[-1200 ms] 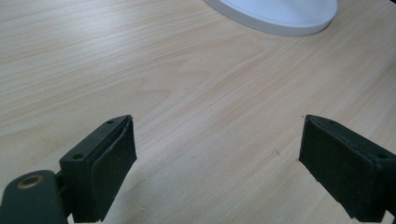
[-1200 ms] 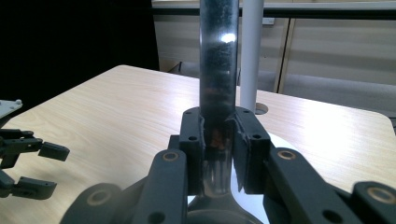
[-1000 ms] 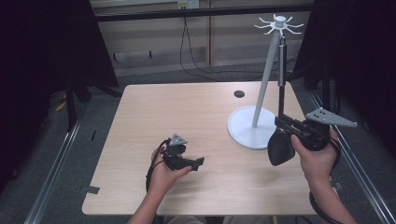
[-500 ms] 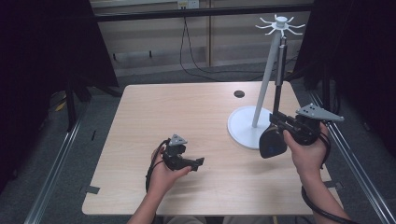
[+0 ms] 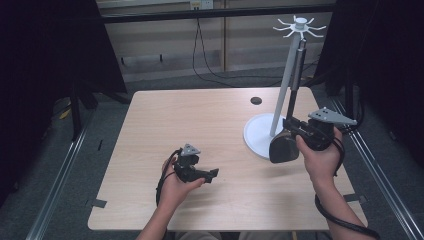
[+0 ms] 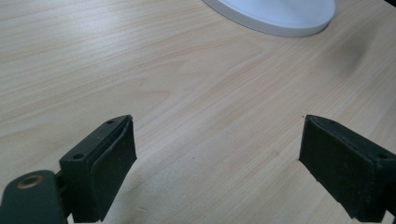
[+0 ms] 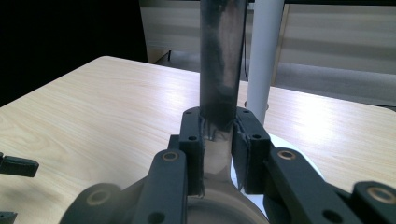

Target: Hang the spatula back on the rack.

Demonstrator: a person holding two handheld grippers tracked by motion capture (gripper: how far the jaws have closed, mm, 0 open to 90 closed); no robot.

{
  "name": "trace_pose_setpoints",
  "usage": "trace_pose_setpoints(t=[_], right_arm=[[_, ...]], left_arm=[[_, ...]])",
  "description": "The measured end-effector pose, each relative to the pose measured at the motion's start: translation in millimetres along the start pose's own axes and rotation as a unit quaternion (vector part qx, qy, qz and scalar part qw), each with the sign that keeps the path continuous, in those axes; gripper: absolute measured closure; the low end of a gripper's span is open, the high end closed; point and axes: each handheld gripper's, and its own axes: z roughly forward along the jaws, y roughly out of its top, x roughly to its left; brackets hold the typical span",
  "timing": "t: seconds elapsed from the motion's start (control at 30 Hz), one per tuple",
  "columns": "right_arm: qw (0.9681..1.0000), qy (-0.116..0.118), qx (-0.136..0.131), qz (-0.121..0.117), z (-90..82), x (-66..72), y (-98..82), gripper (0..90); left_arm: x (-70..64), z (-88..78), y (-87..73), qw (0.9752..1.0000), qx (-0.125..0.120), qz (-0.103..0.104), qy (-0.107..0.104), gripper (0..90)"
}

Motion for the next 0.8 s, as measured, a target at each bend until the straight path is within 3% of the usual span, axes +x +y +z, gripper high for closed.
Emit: trace_pose_setpoints(t=[0.37,0.8], right_arm=[[1.0,-0.004,0.006,0.005,12.9,3.6,3.9,75.6],[0.9999,0.0,0.006,0.012,16.1,4.8,5.0,75.4]], left_arm=[[0.5,-0.7,0.2,1.0,0.001,0.002,-0.001,10.7],[1.0,-1.8,1.0,1.0,0.002,0.006,0.0,10.8]])
